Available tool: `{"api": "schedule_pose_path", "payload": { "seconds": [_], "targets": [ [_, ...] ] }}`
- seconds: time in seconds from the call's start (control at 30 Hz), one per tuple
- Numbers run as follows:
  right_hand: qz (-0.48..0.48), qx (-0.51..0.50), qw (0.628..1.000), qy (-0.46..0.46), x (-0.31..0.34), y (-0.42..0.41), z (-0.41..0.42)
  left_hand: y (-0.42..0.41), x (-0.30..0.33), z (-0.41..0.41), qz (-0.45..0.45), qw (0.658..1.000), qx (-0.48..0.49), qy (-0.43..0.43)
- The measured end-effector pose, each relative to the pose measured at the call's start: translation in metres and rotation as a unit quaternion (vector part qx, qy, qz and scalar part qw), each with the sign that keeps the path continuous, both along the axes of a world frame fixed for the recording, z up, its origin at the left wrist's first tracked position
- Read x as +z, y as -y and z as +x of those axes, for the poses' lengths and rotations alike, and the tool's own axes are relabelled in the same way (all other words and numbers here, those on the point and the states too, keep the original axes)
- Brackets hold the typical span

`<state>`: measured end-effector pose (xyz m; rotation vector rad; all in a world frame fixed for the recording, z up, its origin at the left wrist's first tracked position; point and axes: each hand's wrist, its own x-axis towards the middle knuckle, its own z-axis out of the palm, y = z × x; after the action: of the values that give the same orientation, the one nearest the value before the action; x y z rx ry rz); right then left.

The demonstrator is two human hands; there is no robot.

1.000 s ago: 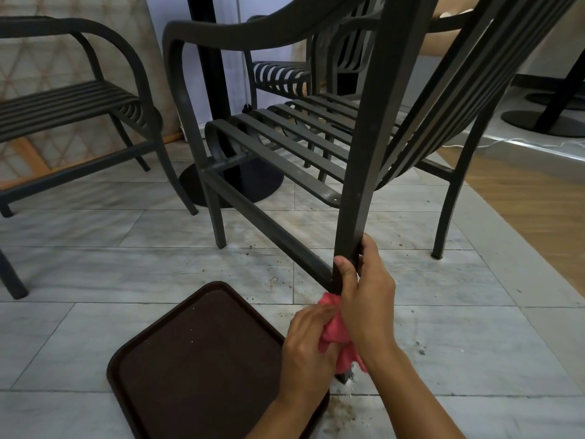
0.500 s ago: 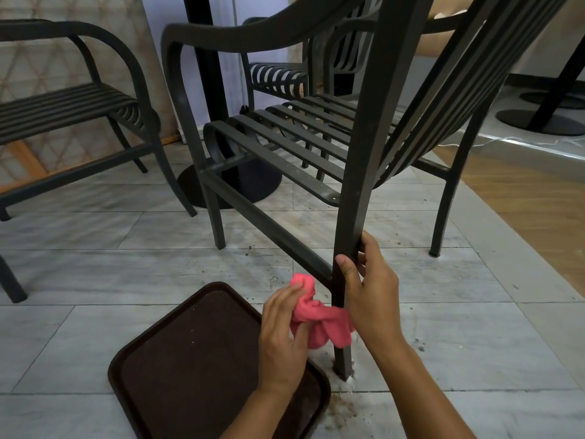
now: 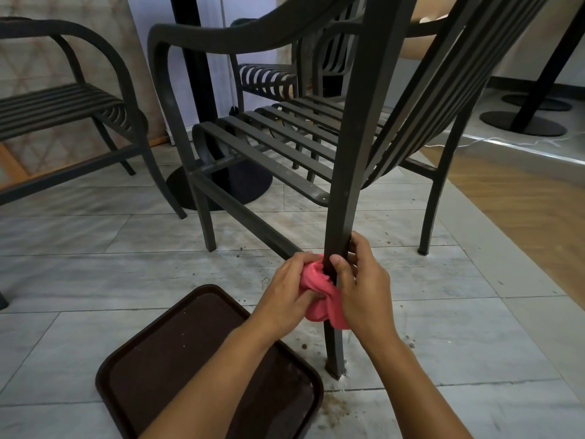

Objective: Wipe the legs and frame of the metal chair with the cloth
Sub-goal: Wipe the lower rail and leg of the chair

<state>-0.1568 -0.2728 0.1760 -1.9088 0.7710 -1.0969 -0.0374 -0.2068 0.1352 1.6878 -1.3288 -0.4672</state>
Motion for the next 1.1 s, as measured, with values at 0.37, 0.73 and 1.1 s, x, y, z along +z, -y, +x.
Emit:
{"api": "schedule_pose_path", "payload": {
  "seconds": [0.37,0.73,1.1],
  "targets": [
    [0.006,-0.017,1.000,0.007,-0.003,-0.002,0.003,-0.002,-0.005,-0.015,-0.053,0.995,0.081,-0.022],
    [0.011,-0.024,1.000,-0.003,-0.007,-0.001,0.004,-0.006,-0.014,-0.036,-0.106,0.981,0.160,-0.027],
    [0.005,-0.029,1.000,-0.006,-0.010,0.000,0.006,-0.013,-0.014,-0.039,-0.117,0.982,0.146,0.024]
  ]
}}
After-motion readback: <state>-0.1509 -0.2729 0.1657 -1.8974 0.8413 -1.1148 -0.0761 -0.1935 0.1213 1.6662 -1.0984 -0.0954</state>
